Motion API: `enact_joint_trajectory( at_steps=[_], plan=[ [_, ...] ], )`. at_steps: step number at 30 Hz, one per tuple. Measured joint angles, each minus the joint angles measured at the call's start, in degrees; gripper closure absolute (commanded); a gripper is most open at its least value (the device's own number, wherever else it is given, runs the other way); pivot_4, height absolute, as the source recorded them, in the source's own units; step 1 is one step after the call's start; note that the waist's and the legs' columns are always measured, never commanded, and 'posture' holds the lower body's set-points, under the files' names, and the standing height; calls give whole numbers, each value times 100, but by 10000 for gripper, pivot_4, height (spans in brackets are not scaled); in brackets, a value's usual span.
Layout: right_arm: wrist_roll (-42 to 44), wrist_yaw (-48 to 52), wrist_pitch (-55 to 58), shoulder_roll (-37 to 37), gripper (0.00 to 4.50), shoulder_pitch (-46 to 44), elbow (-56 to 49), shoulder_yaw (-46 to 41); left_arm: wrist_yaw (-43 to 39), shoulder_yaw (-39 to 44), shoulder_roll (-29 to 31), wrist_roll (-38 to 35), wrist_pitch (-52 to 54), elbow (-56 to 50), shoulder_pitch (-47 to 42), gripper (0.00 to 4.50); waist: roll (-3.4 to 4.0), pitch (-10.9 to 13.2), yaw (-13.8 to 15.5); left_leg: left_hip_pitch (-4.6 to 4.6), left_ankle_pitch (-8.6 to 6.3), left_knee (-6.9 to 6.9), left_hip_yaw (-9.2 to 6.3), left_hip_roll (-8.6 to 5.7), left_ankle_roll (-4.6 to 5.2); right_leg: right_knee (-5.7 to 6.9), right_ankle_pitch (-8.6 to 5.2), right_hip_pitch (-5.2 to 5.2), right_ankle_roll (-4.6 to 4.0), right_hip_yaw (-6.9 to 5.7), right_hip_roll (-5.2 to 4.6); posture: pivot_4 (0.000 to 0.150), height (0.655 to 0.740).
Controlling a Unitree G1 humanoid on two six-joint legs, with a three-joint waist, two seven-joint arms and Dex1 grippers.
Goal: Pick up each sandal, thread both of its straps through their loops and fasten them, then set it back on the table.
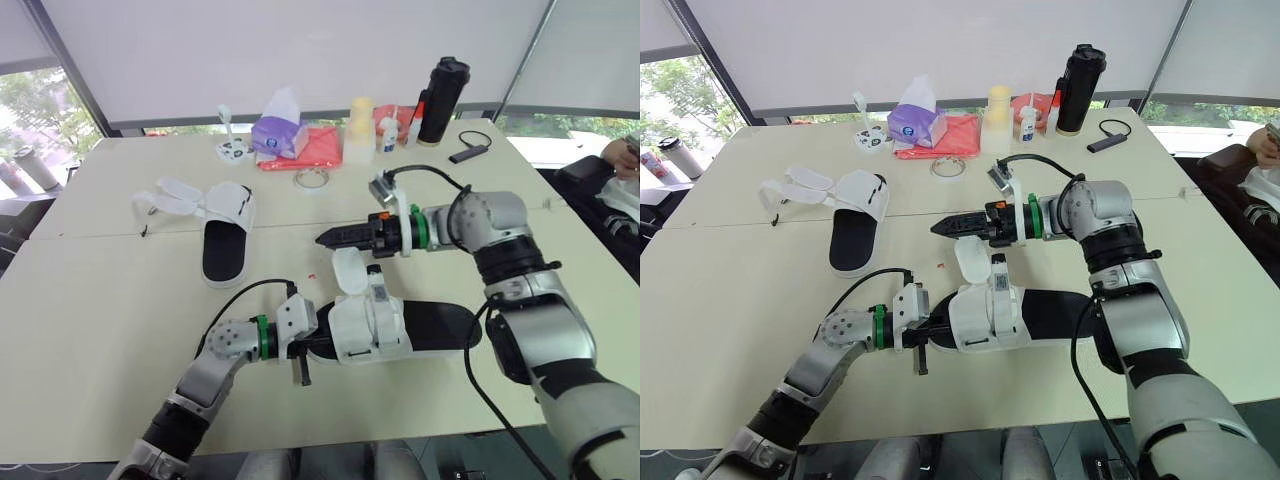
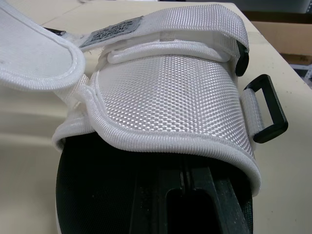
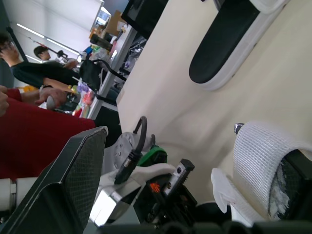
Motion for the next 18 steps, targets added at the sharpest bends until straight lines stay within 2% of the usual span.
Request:
enact_joint_trajectory(
  at_steps=[18],
  plan=[
    [-216,-118,-273,270,280,-253,475,-617,37,9,-1,-4,-20,0,30,45000,1,0,-25,0,0,-1,0,-2,-1,3,1,-2,2,0,0,1500,7400]
  ],
)
